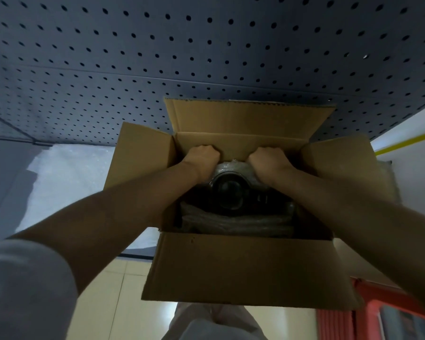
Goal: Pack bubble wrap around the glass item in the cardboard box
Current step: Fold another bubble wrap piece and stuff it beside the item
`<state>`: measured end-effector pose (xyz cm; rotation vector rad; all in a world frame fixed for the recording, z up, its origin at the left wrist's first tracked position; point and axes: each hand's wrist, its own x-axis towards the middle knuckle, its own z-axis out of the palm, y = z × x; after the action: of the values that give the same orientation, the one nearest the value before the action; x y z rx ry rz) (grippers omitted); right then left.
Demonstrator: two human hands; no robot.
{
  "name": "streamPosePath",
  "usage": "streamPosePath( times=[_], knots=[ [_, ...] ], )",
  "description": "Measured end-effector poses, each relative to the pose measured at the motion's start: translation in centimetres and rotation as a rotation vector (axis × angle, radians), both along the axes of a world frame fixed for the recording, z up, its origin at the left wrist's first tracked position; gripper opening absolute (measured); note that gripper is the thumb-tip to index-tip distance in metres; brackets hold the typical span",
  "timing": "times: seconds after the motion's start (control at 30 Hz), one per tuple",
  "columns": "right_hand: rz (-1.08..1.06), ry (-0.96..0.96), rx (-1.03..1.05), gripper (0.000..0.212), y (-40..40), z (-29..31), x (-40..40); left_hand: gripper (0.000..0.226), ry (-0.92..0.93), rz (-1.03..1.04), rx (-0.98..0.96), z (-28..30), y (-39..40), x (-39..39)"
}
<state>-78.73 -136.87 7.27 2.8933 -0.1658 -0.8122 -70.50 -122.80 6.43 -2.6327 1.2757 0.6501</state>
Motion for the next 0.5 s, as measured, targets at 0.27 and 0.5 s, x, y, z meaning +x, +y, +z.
streamPosePath(
  times=[0.27,0.5],
  knots=[
    [-0.112,-0.035,0.066,0.020,-0.4,1.5,-1.4,0.028,-0.051,-0.050,0.056,1.4,0.8,-0.4],
    [-0.209,-0.050,0.041,0.025,0.1,5.1,-1.8,0.029,-0.103,0.016,0.065,5.9,3.1,0.3]
  ],
)
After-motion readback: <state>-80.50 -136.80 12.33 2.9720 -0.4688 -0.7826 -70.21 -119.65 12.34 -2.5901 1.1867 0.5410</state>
